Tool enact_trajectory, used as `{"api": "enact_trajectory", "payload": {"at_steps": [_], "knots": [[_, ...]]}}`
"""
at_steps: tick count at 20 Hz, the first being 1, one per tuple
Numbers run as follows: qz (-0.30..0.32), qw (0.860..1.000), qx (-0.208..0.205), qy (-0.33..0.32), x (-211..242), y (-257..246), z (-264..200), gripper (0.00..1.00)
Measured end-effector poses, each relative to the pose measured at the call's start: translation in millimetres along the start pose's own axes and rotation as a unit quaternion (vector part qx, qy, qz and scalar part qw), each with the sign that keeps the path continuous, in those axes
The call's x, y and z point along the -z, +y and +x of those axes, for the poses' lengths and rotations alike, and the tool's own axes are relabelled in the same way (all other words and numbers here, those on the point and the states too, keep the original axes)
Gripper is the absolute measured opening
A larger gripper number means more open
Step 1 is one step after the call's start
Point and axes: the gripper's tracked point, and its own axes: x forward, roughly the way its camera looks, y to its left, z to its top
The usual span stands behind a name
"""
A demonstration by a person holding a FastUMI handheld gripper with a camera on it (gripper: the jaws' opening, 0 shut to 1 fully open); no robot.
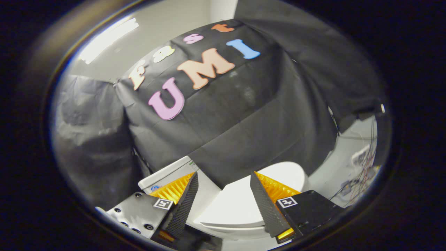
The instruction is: Open the toilet lid.
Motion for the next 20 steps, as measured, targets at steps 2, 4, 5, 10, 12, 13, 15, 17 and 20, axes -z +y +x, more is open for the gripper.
{"api": "enact_trajectory", "payload": {"at_steps": [2,4,5,10,12,13,15,17,20], "knots": [[0.042,0.999,0.017,-0.014,17.2,-3.7,-0.7,0.92],[0.077,0.996,0.046,-0.021,35.9,-11.8,-3.5,0.92],[0.096,0.993,0.062,-0.022,45.6,-17.1,-4.4,0.92],[0.187,0.973,0.131,-0.027,93.9,-41.9,-22.1,0.92],[0.221,0.961,0.166,-0.018,117.3,-58.0,-27.9,0.88],[0.233,0.958,0.169,-0.018,126.1,-60.3,-31.8,0.84],[0.252,0.951,0.179,-0.013,140.1,-65.0,-40.3,0.84],[0.269,0.943,0.197,-0.009,153.1,-74.4,-44.6,0.84],[0.296,0.932,0.206,-0.016,163.1,-80.1,-47.8,0.84]]}}
